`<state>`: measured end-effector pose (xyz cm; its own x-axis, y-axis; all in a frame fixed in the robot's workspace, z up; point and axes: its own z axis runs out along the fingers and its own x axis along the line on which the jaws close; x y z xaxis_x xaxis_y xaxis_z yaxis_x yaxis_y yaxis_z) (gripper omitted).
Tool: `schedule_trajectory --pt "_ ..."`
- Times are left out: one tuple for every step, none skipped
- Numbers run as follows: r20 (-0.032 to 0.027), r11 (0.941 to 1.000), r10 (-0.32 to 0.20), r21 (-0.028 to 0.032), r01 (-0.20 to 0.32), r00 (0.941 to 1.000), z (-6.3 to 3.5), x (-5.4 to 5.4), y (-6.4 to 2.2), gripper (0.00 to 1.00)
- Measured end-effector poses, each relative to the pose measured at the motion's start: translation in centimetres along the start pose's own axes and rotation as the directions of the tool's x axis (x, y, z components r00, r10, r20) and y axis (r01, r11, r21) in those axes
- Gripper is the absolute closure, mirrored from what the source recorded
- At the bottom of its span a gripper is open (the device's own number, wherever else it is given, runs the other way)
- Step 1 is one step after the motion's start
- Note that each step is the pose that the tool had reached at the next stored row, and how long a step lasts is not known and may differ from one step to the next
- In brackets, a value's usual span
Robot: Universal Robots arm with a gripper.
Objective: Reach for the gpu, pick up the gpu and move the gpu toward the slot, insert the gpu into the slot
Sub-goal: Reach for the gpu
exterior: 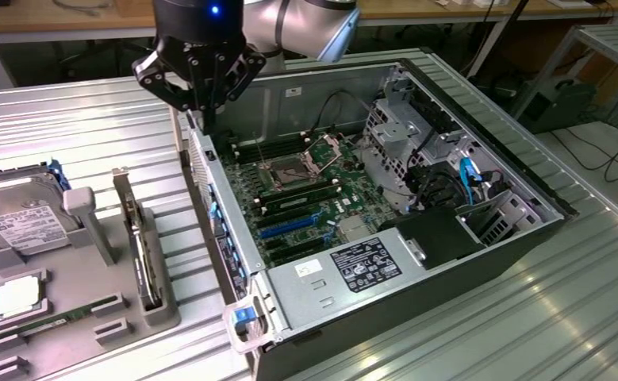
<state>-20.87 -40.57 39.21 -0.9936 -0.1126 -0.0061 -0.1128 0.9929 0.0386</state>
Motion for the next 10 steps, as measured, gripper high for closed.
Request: schedule_trajectory --pt "0.0 1.0 -0.002 0.0 0.002 1.0 0.0 0.04 0.0 0.89" --pt "-0.0002 1.0 -0.005 -0.0001 0.005 1.0 0.0 0.08 -0.01 0.89" --pt "-0.0003 1.0 -0.007 -0.0001 0.007 1.0 0.0 0.12 -0.01 0.89" --pt "-0.0004 1.0 -0.009 -0.0001 0.009 1.0 0.01 0.16 -0.01 0.89" --pt "-0.0005 0.9999 -0.012 -0.0001 0.012 0.9999 0.01 0.2 -0.02 0.89" --pt "-0.0007 0.9999 -0.015 -0.0001 0.015 0.9999 0.0 0.26 -0.02 0.89" --pt "-0.0007 0.9999 -0.017 -0.0001 0.017 0.9999 0.01 0.32 -0.03 0.89" --pt "-0.0008 0.9998 -0.02 -0.0001 0.02 0.9998 0.01 0.36 -0.04 0.89" --pt "-0.001 0.9998 -0.022 -0.0001 0.022 0.9998 0.01 0.41 -0.05 0.89" --pt "-0.0009 0.9997 -0.024 -0.0002 0.024 0.9997 0.01 0.45 -0.05 0.89"
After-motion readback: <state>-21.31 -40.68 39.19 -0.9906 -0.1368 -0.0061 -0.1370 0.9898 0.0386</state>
